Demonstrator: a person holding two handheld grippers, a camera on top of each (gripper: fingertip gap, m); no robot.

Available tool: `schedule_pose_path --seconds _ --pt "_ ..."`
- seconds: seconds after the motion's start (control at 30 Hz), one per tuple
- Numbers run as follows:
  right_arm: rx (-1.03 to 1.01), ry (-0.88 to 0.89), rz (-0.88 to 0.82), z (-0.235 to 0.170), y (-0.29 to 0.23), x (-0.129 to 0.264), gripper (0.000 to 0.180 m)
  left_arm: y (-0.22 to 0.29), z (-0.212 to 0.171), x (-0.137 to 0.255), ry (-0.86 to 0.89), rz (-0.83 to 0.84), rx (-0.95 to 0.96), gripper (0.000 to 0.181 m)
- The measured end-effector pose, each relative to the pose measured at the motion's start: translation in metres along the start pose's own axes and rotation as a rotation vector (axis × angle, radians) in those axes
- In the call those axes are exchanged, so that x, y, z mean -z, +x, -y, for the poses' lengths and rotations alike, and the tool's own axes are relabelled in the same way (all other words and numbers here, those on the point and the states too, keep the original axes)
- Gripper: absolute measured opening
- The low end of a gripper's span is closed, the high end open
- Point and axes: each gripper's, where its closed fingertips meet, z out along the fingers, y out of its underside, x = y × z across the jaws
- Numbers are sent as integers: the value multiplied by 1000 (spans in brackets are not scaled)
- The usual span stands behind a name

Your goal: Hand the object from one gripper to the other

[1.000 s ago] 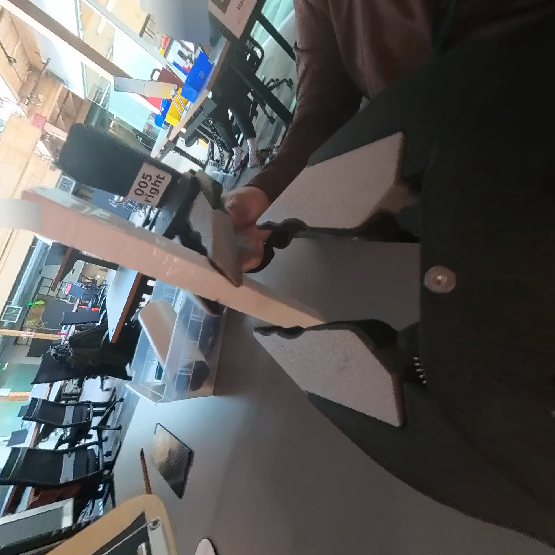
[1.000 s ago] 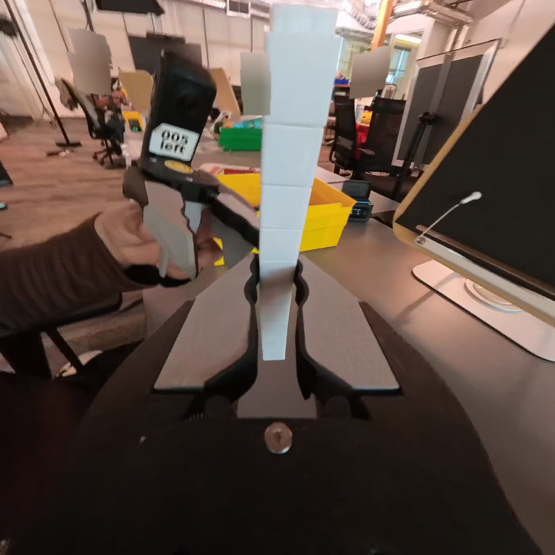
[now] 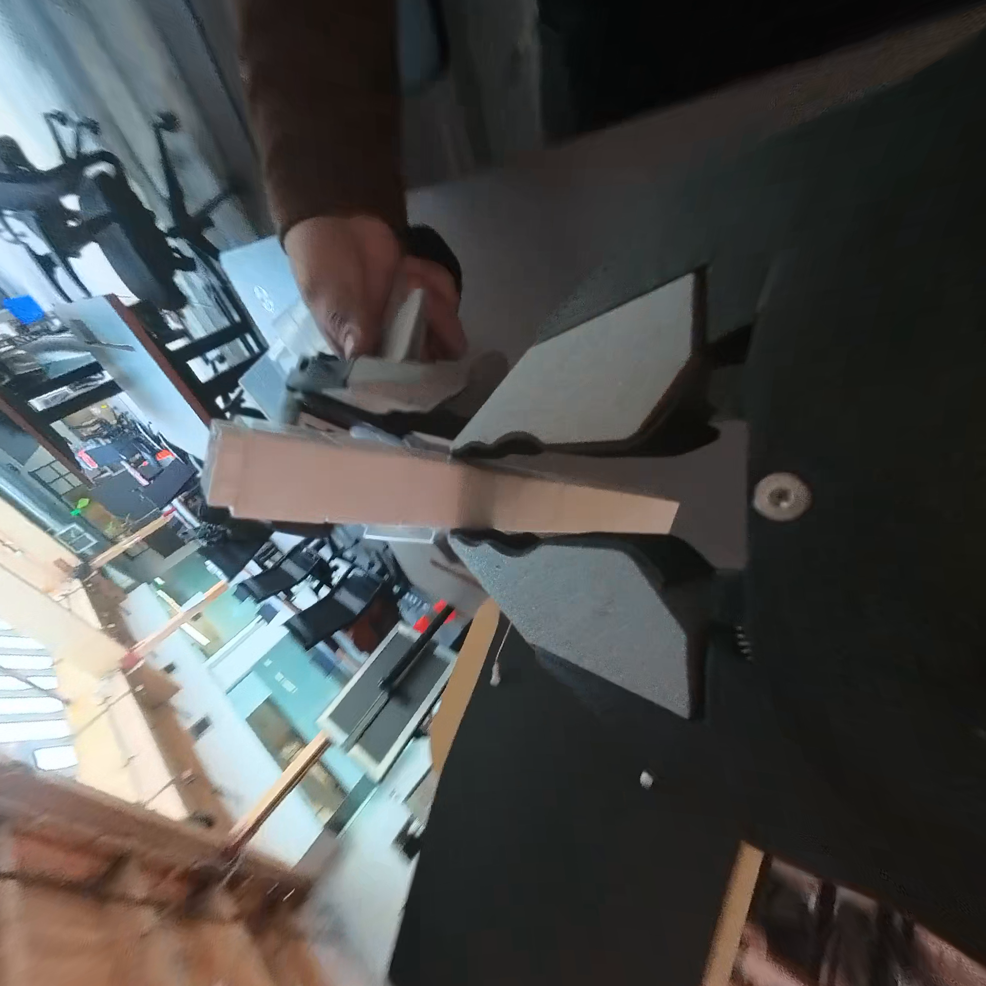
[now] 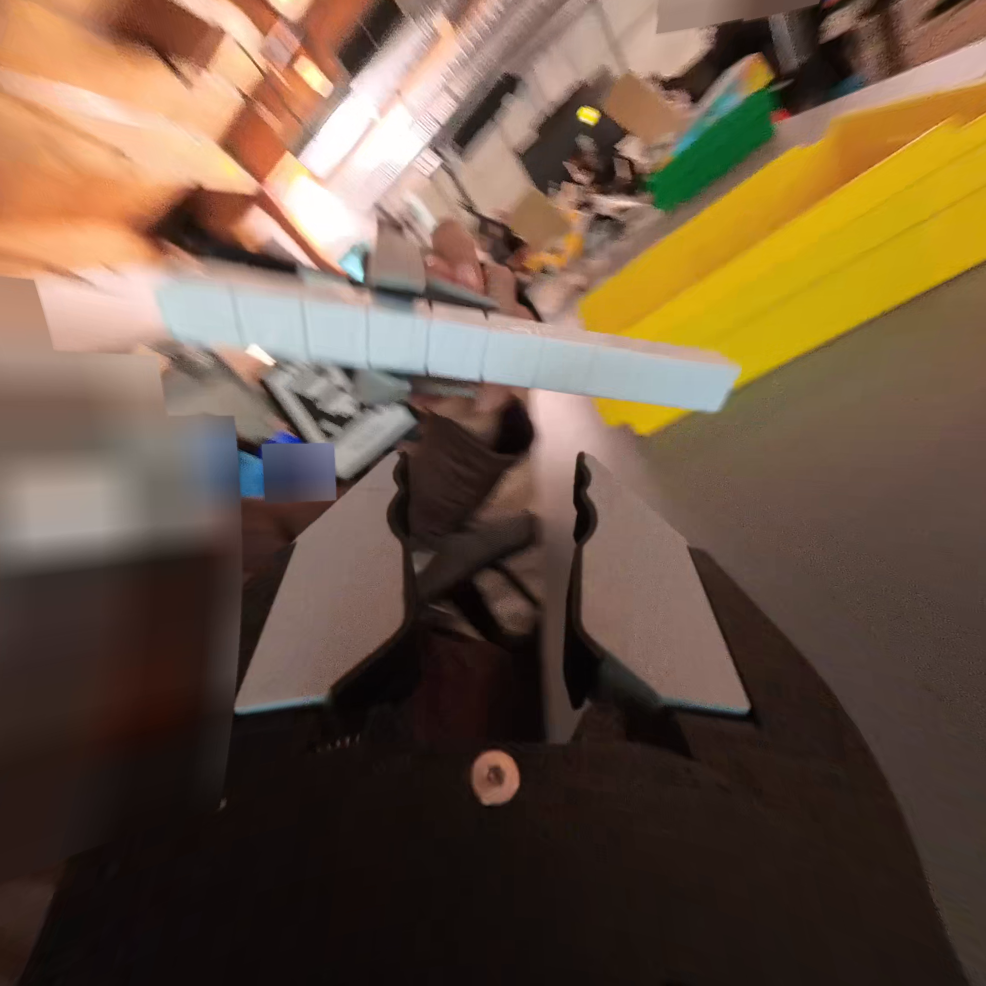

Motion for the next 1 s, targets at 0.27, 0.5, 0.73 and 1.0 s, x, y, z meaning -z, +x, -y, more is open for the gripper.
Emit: schedule_pose_path --seconds 0.27,0.5,0.73,1.0 --pt "-502 186 383 9 -1 -20 57 24 8 11 51 47 -348 22" --pt "-591 181 453 0 -3 -39 44 62 -10 0 -17 -18 -536 22" --pt "-577 336 401 17 19 -27 22 50 -40 -1 -93 41 -437 32" --pt "-345 561 175 49 40 22 19 20 -70 24 -82 78 -23 51"
